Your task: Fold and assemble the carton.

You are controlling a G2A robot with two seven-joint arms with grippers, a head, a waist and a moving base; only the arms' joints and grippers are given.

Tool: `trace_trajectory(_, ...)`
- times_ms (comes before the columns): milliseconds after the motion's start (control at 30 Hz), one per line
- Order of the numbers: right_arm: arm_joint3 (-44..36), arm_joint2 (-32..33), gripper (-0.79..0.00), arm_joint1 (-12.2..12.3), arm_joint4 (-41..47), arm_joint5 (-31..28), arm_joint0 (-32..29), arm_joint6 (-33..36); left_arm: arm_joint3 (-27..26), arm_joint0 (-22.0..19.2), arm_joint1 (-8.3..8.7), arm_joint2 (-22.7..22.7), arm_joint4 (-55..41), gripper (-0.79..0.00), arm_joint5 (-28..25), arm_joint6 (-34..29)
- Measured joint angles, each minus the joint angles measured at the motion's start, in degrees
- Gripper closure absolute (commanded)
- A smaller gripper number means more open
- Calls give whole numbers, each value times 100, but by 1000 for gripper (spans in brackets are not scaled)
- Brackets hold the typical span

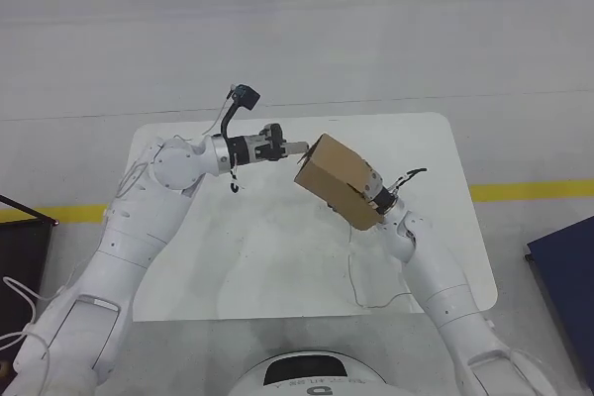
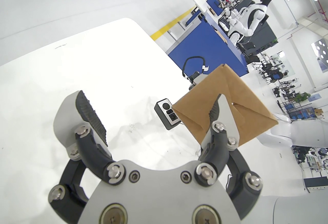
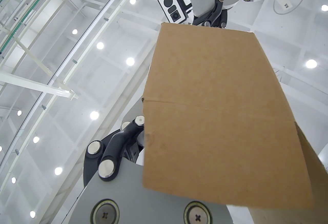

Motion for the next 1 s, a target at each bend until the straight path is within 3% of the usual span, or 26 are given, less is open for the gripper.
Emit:
trace_trajectory(833, -49, 1, 0, -17, -3, 113, -19, -39, -309, 143, 19, 176, 326, -785, -31, -20)
trace_trajectory(1000, -101, 60, 0, -7, 28, 166, -52, -21, -198, 124, 48, 4, 89, -785, -83, 50)
